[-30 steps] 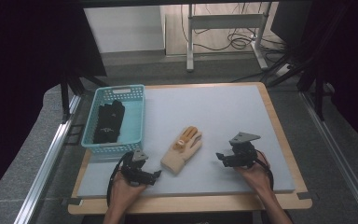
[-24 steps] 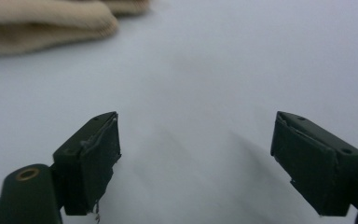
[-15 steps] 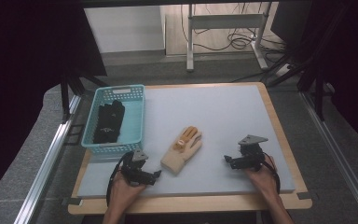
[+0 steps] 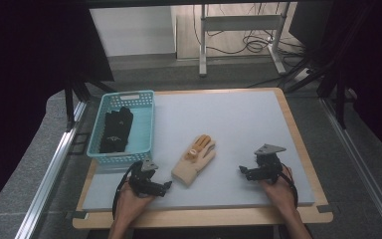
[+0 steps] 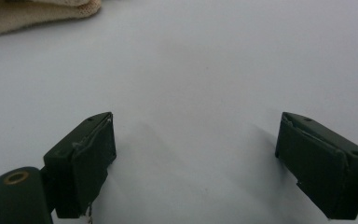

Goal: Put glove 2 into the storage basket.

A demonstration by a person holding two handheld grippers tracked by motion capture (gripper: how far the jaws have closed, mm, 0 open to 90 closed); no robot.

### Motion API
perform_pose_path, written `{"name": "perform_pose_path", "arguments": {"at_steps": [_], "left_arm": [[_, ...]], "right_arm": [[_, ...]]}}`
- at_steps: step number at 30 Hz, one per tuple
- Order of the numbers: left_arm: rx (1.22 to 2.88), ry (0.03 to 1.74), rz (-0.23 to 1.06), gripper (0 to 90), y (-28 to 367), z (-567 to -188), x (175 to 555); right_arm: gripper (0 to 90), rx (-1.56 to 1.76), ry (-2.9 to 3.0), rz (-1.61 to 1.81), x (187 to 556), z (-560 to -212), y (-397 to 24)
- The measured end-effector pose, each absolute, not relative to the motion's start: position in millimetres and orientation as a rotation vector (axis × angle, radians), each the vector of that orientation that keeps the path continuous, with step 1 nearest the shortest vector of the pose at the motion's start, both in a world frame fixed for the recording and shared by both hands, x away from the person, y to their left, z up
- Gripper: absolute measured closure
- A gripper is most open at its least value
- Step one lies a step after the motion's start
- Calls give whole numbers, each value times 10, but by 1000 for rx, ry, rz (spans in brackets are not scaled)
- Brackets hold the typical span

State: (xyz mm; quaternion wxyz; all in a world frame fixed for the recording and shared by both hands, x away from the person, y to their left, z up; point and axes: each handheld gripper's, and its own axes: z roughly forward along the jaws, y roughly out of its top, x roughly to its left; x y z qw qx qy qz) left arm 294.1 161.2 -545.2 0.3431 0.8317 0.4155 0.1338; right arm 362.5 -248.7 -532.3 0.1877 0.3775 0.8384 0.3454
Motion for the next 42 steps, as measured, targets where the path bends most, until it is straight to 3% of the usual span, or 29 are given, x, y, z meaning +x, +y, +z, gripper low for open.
{"name": "perform_pose_path", "arguments": {"at_steps": [10,20,30,42], "left_arm": [[2135,988,274,35,1366,-5164,2976],[2164,973,240,6,960,-5005,3290],[2254,1035,236,0,610,-5114,3636],[2344,1102,263,18,557,-5294,3640]], "right_arm": [[117,1063,2358,973,3624,-5324,-2487],[117,1063,2357,973,3624,-5324,-2487],[117,1063,2359,971,3624,-5323,-2489],[117,1064,2359,972,3624,-5323,-2489]]}}
